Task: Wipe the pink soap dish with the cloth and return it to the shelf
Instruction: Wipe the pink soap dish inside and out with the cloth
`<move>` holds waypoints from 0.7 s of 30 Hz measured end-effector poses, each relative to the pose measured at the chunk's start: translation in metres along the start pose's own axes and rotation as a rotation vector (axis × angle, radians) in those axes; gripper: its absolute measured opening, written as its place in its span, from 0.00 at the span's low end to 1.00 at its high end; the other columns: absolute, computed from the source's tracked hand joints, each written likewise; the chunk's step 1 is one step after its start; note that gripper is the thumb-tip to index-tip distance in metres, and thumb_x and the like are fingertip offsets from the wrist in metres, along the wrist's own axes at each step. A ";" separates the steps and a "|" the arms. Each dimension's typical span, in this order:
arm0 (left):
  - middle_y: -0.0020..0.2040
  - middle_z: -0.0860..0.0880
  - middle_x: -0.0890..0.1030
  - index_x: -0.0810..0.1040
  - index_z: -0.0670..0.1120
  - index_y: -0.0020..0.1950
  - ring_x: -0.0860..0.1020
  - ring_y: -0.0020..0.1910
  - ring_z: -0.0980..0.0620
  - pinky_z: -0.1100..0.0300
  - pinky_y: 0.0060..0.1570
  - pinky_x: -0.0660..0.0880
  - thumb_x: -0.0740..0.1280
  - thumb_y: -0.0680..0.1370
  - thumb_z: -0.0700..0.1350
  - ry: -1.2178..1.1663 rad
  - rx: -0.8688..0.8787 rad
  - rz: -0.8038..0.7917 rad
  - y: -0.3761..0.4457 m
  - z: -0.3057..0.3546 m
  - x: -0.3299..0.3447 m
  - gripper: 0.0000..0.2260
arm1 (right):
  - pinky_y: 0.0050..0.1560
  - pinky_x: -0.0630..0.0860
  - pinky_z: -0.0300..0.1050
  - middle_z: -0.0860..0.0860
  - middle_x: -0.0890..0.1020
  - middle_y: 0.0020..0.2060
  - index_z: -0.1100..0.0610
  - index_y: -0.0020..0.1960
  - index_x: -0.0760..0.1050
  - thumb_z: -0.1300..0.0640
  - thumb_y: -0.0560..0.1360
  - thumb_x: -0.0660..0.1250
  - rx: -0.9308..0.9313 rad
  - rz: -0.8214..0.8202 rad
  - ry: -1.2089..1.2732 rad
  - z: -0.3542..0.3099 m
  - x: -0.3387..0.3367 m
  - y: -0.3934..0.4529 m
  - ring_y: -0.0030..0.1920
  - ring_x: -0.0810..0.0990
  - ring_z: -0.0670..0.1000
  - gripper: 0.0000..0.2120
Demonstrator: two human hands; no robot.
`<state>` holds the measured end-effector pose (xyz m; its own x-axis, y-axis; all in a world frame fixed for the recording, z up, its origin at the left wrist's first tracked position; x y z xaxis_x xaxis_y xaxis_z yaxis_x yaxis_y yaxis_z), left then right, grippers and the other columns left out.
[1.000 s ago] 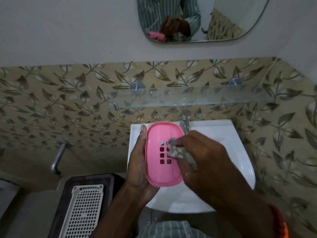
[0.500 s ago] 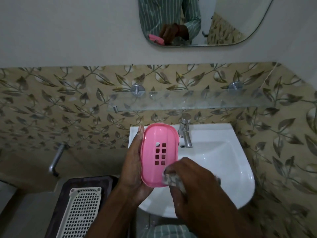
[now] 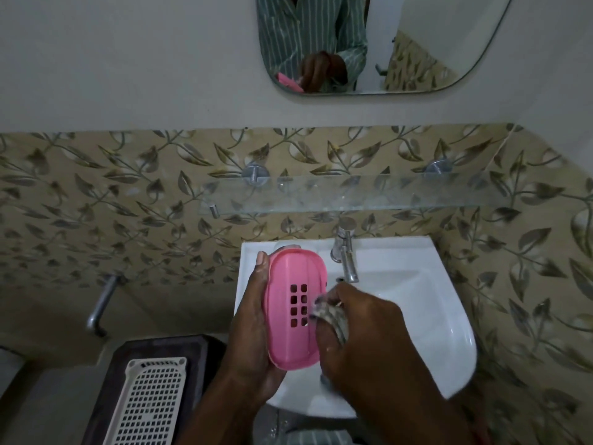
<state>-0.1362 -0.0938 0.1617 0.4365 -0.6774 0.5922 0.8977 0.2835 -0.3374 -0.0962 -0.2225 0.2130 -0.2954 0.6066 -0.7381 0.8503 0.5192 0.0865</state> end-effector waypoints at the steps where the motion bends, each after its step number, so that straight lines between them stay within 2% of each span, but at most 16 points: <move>1: 0.46 0.44 0.89 0.90 0.55 0.46 0.88 0.43 0.47 0.50 0.39 0.85 0.58 0.71 0.68 -0.002 -0.001 0.004 0.000 0.001 -0.001 0.26 | 0.38 0.74 0.28 0.42 0.81 0.42 0.46 0.48 0.72 0.48 0.74 0.66 0.013 -0.022 -0.011 0.000 0.002 -0.003 0.40 0.78 0.41 0.05; 3: 0.47 0.44 0.89 0.90 0.54 0.47 0.88 0.43 0.47 0.49 0.41 0.85 0.59 0.70 0.68 -0.002 -0.006 0.001 0.000 0.001 0.001 0.26 | 0.33 0.72 0.24 0.41 0.80 0.39 0.45 0.45 0.72 0.50 0.74 0.67 0.043 0.000 0.000 -0.001 0.000 -0.001 0.37 0.77 0.39 0.04; 5: 0.45 0.44 0.89 0.90 0.55 0.46 0.88 0.41 0.47 0.51 0.37 0.85 0.60 0.69 0.66 0.012 -0.013 -0.015 -0.002 0.000 0.004 0.24 | 0.35 0.70 0.20 0.39 0.77 0.36 0.47 0.44 0.72 0.53 0.75 0.68 0.055 0.073 0.045 -0.004 -0.006 0.005 0.35 0.77 0.37 0.05; 8: 0.44 0.44 0.89 0.90 0.56 0.46 0.88 0.40 0.48 0.54 0.35 0.84 0.62 0.67 0.67 0.056 -0.031 -0.056 -0.006 -0.001 0.012 0.22 | 0.33 0.73 0.26 0.43 0.78 0.35 0.52 0.44 0.73 0.58 0.75 0.68 0.015 0.191 0.064 -0.010 -0.017 0.015 0.35 0.78 0.41 0.04; 10: 0.46 0.44 0.89 0.89 0.57 0.47 0.88 0.41 0.47 0.53 0.38 0.85 0.64 0.64 0.68 0.069 -0.027 -0.062 -0.008 0.000 0.014 0.23 | 0.38 0.75 0.33 0.46 0.78 0.36 0.53 0.46 0.73 0.60 0.73 0.69 -0.027 0.230 0.058 -0.014 -0.023 0.019 0.38 0.78 0.46 0.05; 11: 0.47 0.43 0.89 0.89 0.57 0.47 0.88 0.42 0.47 0.52 0.38 0.85 0.64 0.64 0.68 0.071 -0.024 -0.061 -0.008 0.000 0.014 0.23 | 0.40 0.76 0.36 0.47 0.78 0.37 0.53 0.46 0.73 0.61 0.73 0.69 -0.050 0.230 0.058 -0.015 -0.024 0.019 0.39 0.77 0.47 0.07; 13: 0.46 0.45 0.89 0.89 0.59 0.45 0.88 0.41 0.48 0.54 0.37 0.85 0.63 0.65 0.67 0.082 -0.017 -0.058 -0.007 0.002 0.013 0.21 | 0.42 0.76 0.38 0.47 0.77 0.38 0.53 0.47 0.73 0.63 0.71 0.69 -0.098 0.219 0.054 -0.019 -0.026 0.019 0.40 0.77 0.47 0.09; 16: 0.46 0.47 0.90 0.89 0.59 0.46 0.88 0.44 0.49 0.56 0.40 0.84 0.61 0.71 0.64 0.095 -0.047 -0.078 -0.010 0.001 0.016 0.19 | 0.42 0.76 0.35 0.47 0.78 0.40 0.55 0.49 0.74 0.65 0.70 0.71 -0.224 0.171 0.059 -0.029 -0.024 0.015 0.39 0.76 0.44 0.11; 19: 0.47 0.46 0.90 0.90 0.55 0.46 0.88 0.46 0.49 0.57 0.41 0.84 0.64 0.71 0.62 0.058 -0.077 -0.084 -0.014 -0.002 0.016 0.18 | 0.46 0.73 0.29 0.49 0.79 0.45 0.57 0.54 0.75 0.62 0.69 0.73 -0.307 0.087 0.010 -0.036 -0.017 0.010 0.44 0.75 0.43 0.15; 21: 0.50 0.44 0.89 0.89 0.53 0.49 0.88 0.48 0.46 0.54 0.44 0.85 0.66 0.70 0.65 0.060 -0.088 -0.083 -0.013 -0.003 0.014 0.21 | 0.47 0.71 0.25 0.47 0.78 0.45 0.57 0.54 0.76 0.64 0.69 0.72 -0.321 0.092 0.017 -0.035 -0.020 0.011 0.44 0.74 0.42 0.14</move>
<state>-0.1421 -0.1092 0.1721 0.3540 -0.7361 0.5770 0.9207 0.1658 -0.3533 -0.0962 -0.2071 0.2521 -0.2337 0.6684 -0.7061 0.6938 0.6234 0.3605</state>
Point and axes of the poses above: each hand's wrist, its own y-axis towards the middle knuckle, its own x-axis out of the palm, z = x × y, the point moved 3 cm from there along y, towards the middle knuckle
